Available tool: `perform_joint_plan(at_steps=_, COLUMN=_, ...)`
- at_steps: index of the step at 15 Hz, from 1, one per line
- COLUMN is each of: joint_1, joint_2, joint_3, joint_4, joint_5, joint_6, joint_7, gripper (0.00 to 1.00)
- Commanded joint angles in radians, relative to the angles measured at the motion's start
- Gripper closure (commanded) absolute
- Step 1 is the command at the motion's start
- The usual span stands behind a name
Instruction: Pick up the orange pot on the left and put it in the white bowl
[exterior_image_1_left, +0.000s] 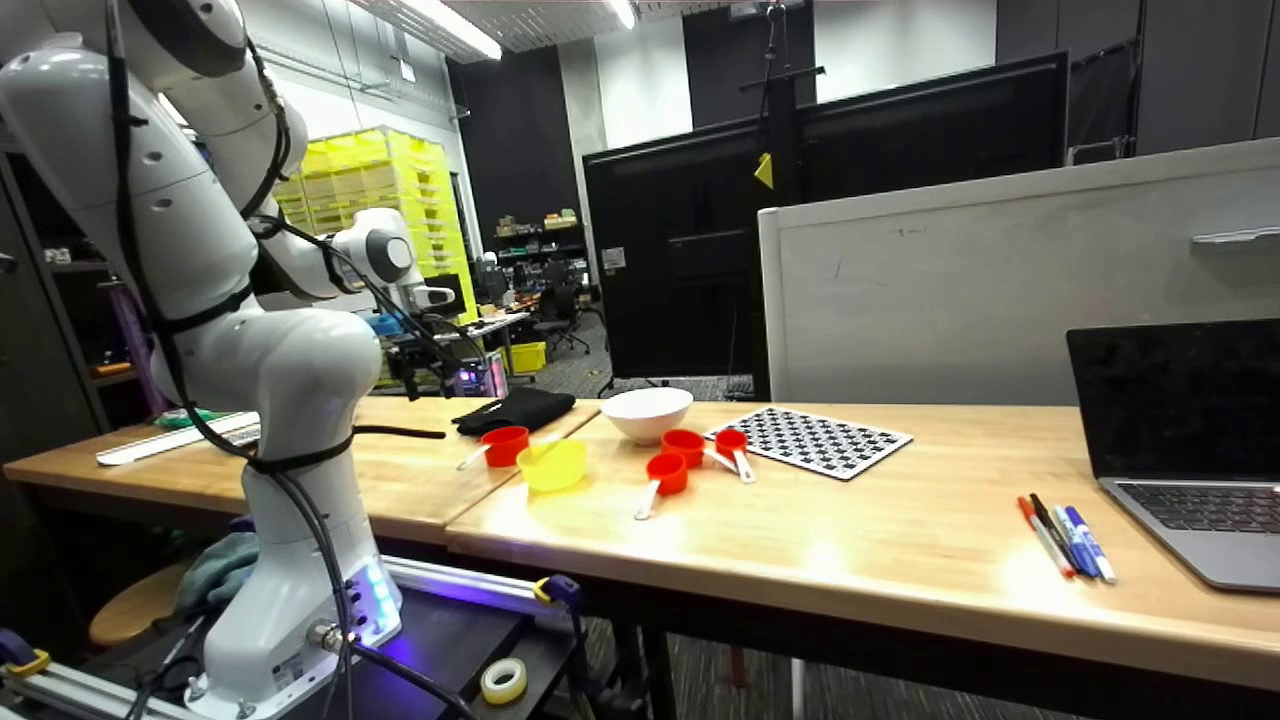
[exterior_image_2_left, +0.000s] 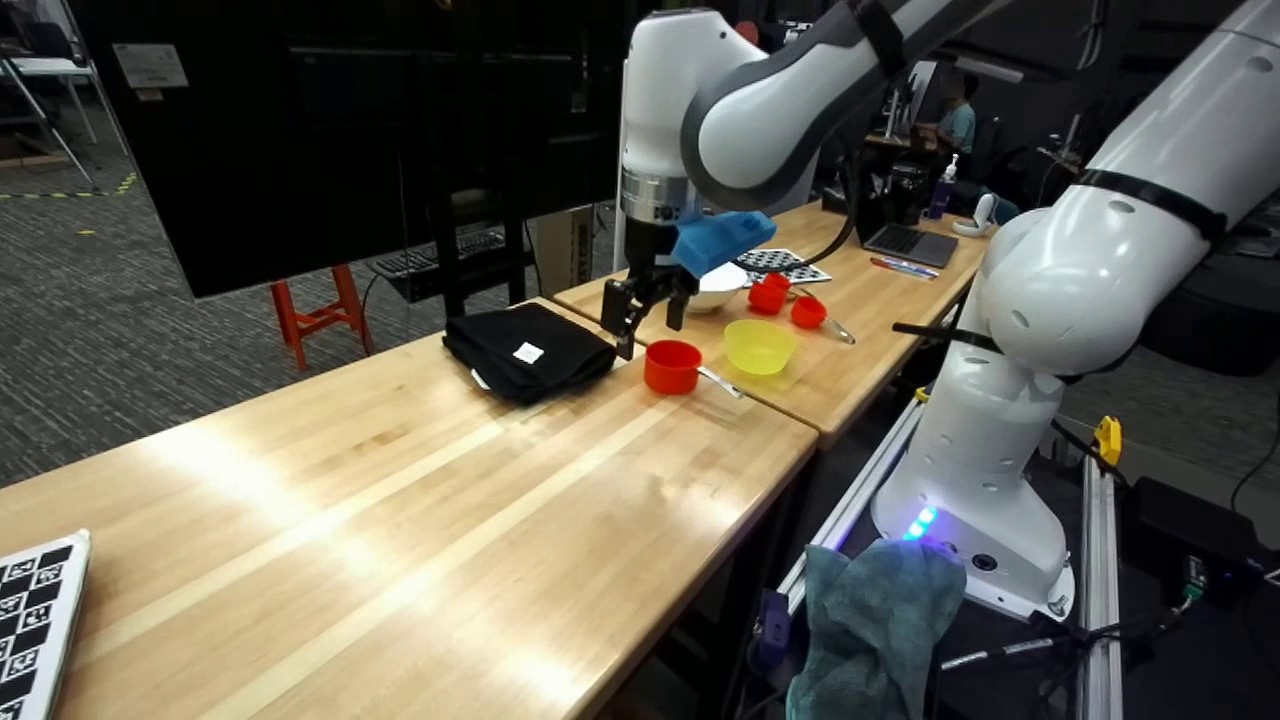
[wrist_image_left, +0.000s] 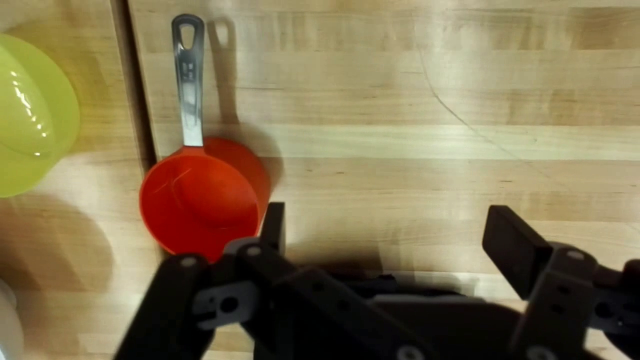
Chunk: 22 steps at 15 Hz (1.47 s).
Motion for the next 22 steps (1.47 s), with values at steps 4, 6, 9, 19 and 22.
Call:
perform_joint_plan(at_steps=4, joint_1=-0.011, joint_2=-0.022, joint_3=-0.018, joint_4=-0.02, joint_5=0.003, joint_6=0.038, joint_7=0.012, gripper=0.0)
perform_joint_plan(at_steps=6, joint_1=-0.024, joint_2=-0.022, joint_3=-0.056, joint_4=-0.016, joint_5=0.005, joint_6=0.041, joint_7=-0.038, gripper=0.0)
perform_joint_plan(at_steps=9, joint_1=-0.044, joint_2=-0.017, joint_3=-0.133, joint_4=-0.013, joint_5=0.023, joint_6=0.031, joint_7=-0.141, gripper=0.0)
perform_joint_plan(at_steps=19, joint_1=-0.083, joint_2=0.067, joint_3=-0.196, joint_4=-0.049, joint_5=0.068, joint_6=0.115, joint_7=-0.167, gripper=0.0)
perform_joint_plan(at_steps=22, joint_1=-0.084, joint_2=0.093, joint_3=-0.184, joint_4=-0.048, joint_5=0.091, joint_6=0.159, joint_7=-0.138, gripper=0.0)
